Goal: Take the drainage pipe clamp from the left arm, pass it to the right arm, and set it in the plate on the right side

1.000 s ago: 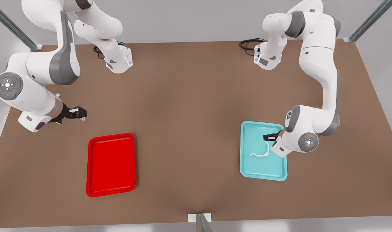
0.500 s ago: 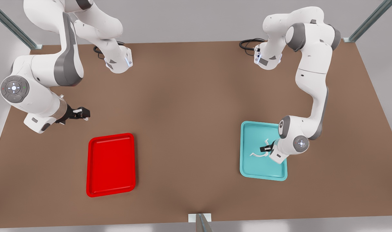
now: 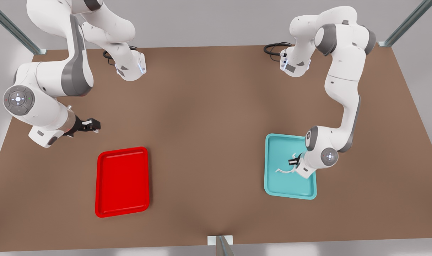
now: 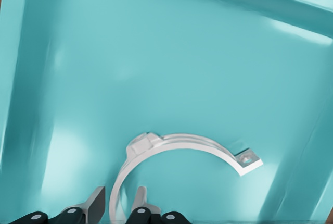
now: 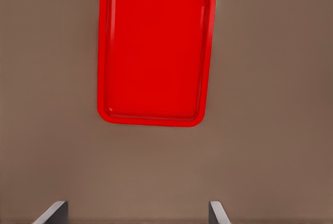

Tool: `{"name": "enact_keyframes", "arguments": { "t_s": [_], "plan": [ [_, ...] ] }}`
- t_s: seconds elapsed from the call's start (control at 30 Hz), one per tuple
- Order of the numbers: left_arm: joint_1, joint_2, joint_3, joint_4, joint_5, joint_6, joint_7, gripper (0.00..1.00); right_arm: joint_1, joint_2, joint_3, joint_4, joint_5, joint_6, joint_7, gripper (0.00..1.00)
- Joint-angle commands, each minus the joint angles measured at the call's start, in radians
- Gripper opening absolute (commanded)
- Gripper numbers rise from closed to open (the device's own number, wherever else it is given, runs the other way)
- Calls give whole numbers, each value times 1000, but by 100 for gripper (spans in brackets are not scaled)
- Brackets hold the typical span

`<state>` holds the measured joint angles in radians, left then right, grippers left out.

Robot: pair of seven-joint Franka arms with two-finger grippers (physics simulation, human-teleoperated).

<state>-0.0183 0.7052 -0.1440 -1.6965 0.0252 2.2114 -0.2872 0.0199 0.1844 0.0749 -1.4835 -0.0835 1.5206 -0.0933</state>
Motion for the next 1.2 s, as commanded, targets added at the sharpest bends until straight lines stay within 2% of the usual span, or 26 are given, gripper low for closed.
{"name": "enact_keyframes", "arguments": {
  "t_s": [0.0,0.03,0.07,0.5,0.53,0.6,0.77,0.9,1.0,1.07,1.17],
  "plan": [
    [0,-4,0,-5,1,-2,-7,45,0,-2,0,-1,1,0,-2,100],
    [0,-4,0,-5,1,-2,-9,36,0,-2,0,-1,1,0,-2,100],
    [0,-4,0,-5,1,-1,-9,35,0,-2,0,-6,1,0,-2,100],
    [0,11,0,-3,1,10,-9,35,0,-2,0,-14,1,0,0,100],
    [0,10,0,-3,-1,10,-9,34,0,-2,0,-14,1,0,0,100],
    [0,10,0,-2,-1,8,-12,21,0,-2,0,-14,1,0,-2,100],
    [0,8,0,1,1,8,-9,21,0,-2,0,-15,1,0,0,100],
    [-9,-75,-5,4,9,-5,-3,21,0,-2,0,-15,2,-2,-3,100],
    [-26,-92,-22,75,4,-13,-6,21,0,-2,0,-15,1,0,-3,100],
    [-71,-66,-23,207,2,-133,-13,21,0,0,2,-15,1,0,-3,100],
    [-196,-64,-34,256,6,-159,-75,21,21,15,5,-15,16,13,-12,100]
  ]
}}
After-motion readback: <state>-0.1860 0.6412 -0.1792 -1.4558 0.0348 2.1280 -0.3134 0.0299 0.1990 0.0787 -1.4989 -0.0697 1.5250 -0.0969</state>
